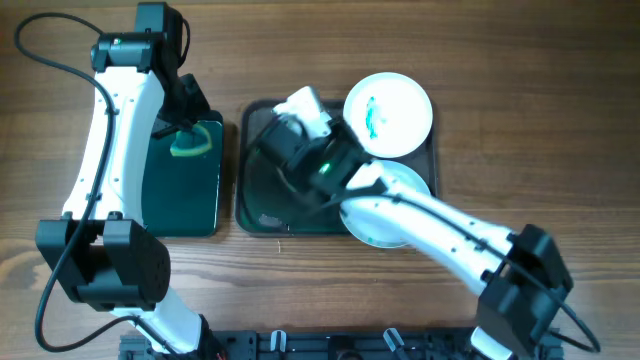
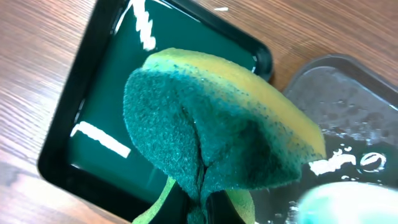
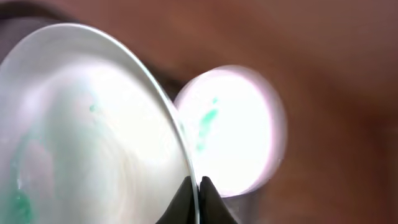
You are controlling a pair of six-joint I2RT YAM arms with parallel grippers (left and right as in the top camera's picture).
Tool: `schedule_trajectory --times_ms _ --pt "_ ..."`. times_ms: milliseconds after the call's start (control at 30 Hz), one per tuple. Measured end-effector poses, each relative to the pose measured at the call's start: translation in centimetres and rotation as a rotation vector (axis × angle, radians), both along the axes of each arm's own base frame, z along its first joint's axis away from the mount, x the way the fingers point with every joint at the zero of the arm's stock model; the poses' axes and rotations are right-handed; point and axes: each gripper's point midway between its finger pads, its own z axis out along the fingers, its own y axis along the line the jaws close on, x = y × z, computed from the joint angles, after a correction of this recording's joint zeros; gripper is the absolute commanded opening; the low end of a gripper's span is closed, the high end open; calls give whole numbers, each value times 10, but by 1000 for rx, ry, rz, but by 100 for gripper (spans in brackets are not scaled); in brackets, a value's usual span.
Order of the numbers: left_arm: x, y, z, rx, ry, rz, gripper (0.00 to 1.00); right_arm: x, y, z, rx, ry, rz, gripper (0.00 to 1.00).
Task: Clean dirty plates on tray and stack at the side
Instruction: 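Lift the plate with the right gripper and set it right of the tray, then grasp the lower-right plate with the right gripper and pull it to center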
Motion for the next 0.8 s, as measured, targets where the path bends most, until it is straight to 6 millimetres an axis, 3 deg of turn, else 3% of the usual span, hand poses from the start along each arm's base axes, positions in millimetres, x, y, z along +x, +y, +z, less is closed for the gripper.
schedule_trajectory --times_ms 100,167,267,400,533,633,700,800 --pt "1 -7 0 -16 -3 -15 4 6 -5 -14 270 216 -8 4" --pt "1 -20 0 -24 -3 -46 4 18 -28 3 466 288 -55 4" --pt "3 -47 0 -27 -17 -114 4 31 -112 35 652 303 -236 4" --pt "1 -90 1 -37 -33 -223 4 27 -224 32 696 311 -536 4" --pt "0 -112 2 -45 -47 -277 4 8 -316 1 717 307 -804 4" --pt "-1 -116 2 -46 -49 -288 4 -18 -365 -39 718 312 -976 5" --pt "1 -117 2 -48 -54 -289 4 -28 -380 -64 729 295 -1041 4" --pt "3 -118 3 -49 -67 -289 4 -42 -386 -100 725 293 -1094 4"
